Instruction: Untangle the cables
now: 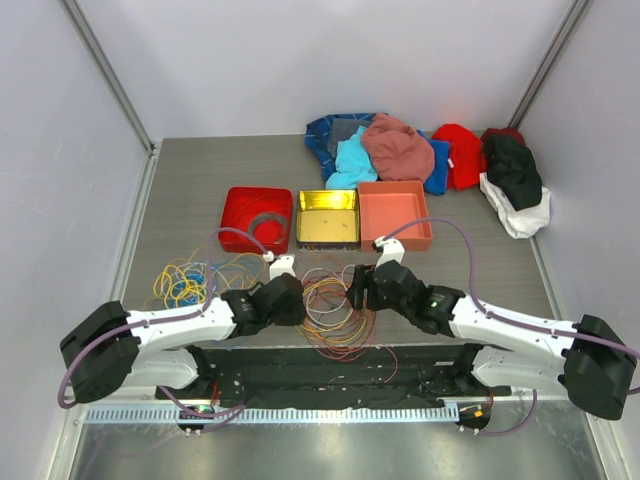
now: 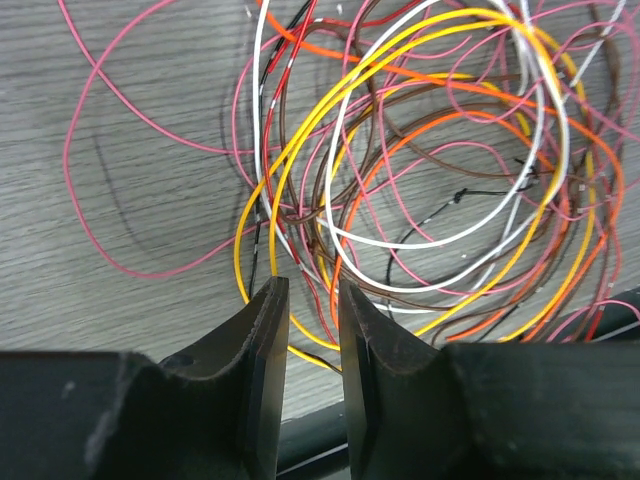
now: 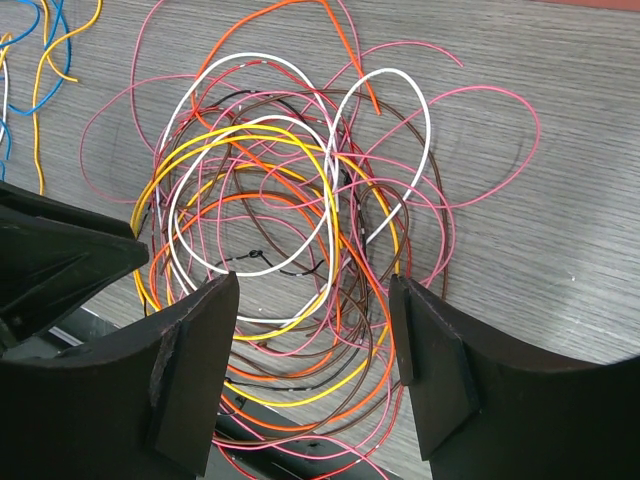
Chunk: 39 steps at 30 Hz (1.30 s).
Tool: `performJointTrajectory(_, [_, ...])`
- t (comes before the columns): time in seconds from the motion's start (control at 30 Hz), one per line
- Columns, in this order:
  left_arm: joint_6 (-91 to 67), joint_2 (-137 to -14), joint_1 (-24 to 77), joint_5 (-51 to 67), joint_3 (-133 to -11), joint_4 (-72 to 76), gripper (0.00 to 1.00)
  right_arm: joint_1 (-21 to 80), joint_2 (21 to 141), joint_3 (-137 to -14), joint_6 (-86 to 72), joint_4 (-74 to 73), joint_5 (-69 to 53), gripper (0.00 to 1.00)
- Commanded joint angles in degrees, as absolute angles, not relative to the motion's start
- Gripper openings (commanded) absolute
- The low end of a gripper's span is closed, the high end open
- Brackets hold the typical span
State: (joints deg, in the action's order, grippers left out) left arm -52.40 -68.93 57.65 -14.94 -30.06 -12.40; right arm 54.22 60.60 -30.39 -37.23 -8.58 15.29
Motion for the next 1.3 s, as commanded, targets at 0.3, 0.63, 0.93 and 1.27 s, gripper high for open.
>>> performJointTrajectory(0.3, [-54.5, -65.4, 57.7, -16.7, -29.5, -10.6, 0.4, 54.5, 60.4, -30.5, -37.5, -7.1, 15.2, 0.73])
performJointTrajectory(0.63, [-56.3, -65.2, 57.7, -17.2, -27.4, -10.3, 0.39, 54.5, 61.4, -30.6, -37.7, -6.5, 14.8, 0.74])
performJointTrajectory(0.93, [-56.9, -67.1, 57.7, -17.8, -26.9, -9.8, 0.38, 54.4, 60.6, -30.1, -37.9, -7.3, 15.3, 0.74])
performJointTrajectory(1.27, [-56.2, -72.0, 57.7, -16.4, -27.1, -6.1, 0.27, 54.4, 59.9, -30.1, -37.9, -8.2, 15.7, 0.75])
